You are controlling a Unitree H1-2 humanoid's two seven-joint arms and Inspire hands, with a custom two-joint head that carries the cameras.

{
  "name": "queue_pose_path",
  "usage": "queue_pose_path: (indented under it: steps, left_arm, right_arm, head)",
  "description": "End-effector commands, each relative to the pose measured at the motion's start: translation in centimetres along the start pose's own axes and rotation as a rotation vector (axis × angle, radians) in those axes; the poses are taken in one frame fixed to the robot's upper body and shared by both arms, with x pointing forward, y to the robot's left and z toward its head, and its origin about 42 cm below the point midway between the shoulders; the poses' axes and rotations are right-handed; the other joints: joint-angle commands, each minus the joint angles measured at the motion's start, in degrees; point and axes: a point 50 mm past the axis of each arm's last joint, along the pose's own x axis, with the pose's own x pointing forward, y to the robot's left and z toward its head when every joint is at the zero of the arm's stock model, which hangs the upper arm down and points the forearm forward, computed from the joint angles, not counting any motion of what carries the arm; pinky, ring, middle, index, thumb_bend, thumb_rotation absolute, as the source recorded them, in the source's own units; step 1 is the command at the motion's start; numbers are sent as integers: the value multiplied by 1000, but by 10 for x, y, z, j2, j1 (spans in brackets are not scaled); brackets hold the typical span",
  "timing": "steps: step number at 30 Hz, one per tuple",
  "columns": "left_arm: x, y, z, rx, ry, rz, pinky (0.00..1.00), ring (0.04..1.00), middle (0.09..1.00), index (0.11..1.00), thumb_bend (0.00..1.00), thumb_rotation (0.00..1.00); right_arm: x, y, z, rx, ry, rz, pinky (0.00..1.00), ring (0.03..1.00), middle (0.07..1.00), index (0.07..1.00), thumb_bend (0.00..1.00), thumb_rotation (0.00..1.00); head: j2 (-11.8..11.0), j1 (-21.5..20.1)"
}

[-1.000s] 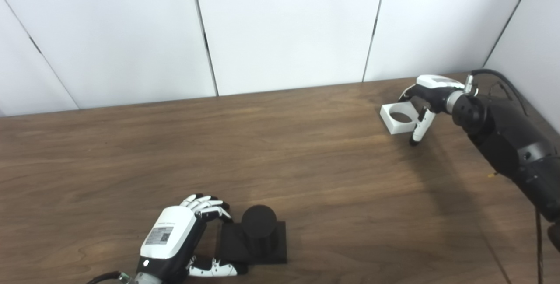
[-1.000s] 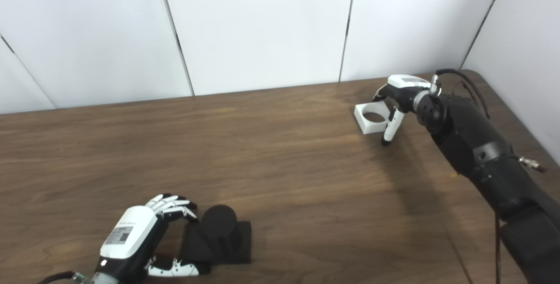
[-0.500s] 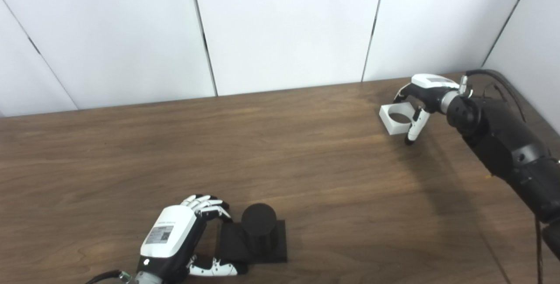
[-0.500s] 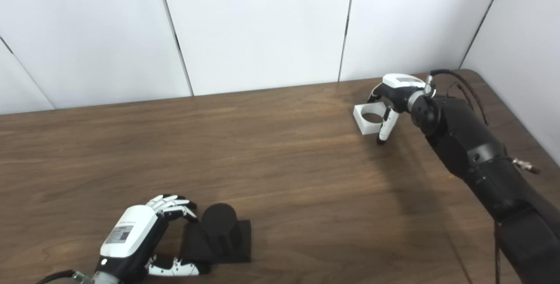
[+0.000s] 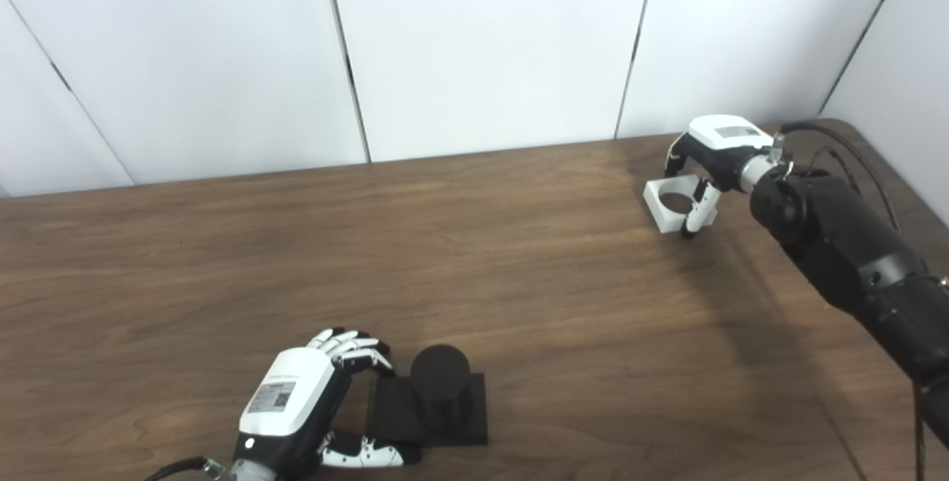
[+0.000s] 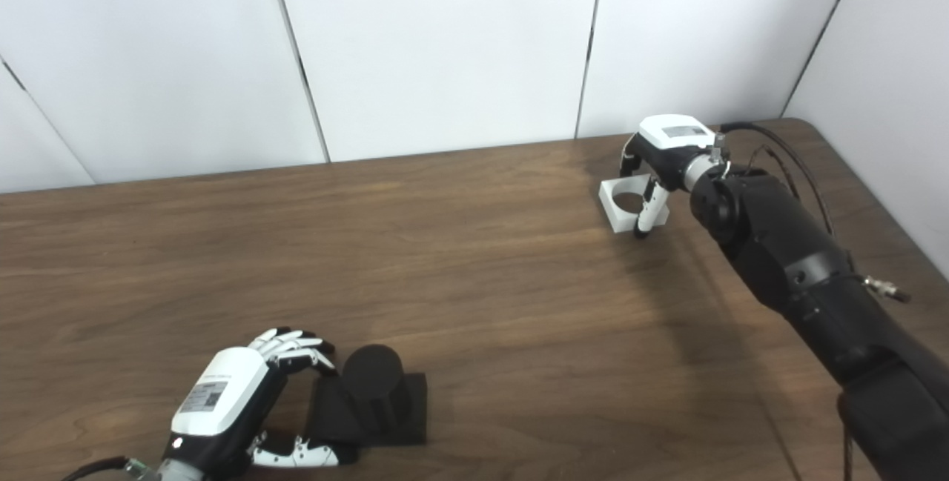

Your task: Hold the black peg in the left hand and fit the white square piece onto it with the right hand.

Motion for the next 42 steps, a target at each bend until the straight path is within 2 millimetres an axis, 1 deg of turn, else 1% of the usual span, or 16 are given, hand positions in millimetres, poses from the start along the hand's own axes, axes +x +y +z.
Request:
queue_pose_path:
  steps: [1, 5, 8, 10, 13, 18, 22, 27, 29, 36, 42]
  left_arm:
    - [-7, -18, -9, 28, 54, -120, 924, 854, 778, 489, 504, 61]
    - [-7, -17, -8, 27, 56, -122, 923, 855, 782, 489, 503, 61]
    - [-7, -17, -7, 29, 54, -119, 920, 854, 780, 489, 504, 61]
    - [-7, -18, -7, 26, 56, -120, 924, 855, 781, 489, 503, 62]
    - [-6, -18, -6, 25, 56, -121, 924, 853, 780, 489, 503, 62]
    - [-5, -18, -5, 23, 56, -123, 917, 850, 779, 489, 503, 61]
    - [-5, -18, -4, 11, 55, -122, 919, 849, 778, 489, 503, 61]
    - [-3, -19, -1, 0, 47, -119, 905, 845, 773, 488, 504, 62]
    - [-2, -19, 0, -1, 47, -118, 900, 844, 773, 488, 504, 62]
    - [-1, -18, 4, -2, 57, -125, 907, 852, 780, 489, 502, 64]
    - [0, -18, 5, -2, 55, -124, 904, 850, 779, 489, 503, 62]
  right_arm:
    - [0, -21, -2, -12, -13, -73, 741, 835, 721, 486, 519, 125]
    - [-2, -19, 1, -13, -24, -72, 748, 845, 726, 487, 518, 124]
    - [-12, -30, 16, -18, -86, -101, 757, 843, 739, 487, 519, 125]
    - [-25, -41, 33, -37, -150, -112, 766, 852, 752, 487, 520, 125]
    - [-40, -51, 53, -60, -219, -112, 777, 866, 762, 487, 520, 126]
    - [-74, -70, 100, -95, -367, -122, 793, 871, 755, 487, 521, 129]
    - [-96, -77, 130, -103, -470, -133, 779, 867, 748, 487, 521, 130]
    - [-119, -82, 157, -105, -544, -107, 785, 875, 749, 486, 521, 130]
    - [-126, -81, 165, -106, -570, -93, 784, 871, 746, 487, 521, 130]
    - [-140, -72, 182, -96, -637, -68, 776, 854, 741, 485, 522, 132]
    - [-160, -78, 199, -94, -723, -102, 746, 857, 730, 484, 523, 132]
  head:
    - [0, 2]
    - [1, 5]
    - [2, 7]
    - [2, 7]
    - [2, 7]
    - [3, 6]
    - [5, 3]
    - [7, 10]
    - [7, 13]
    - [8, 14]
    - [7, 15]
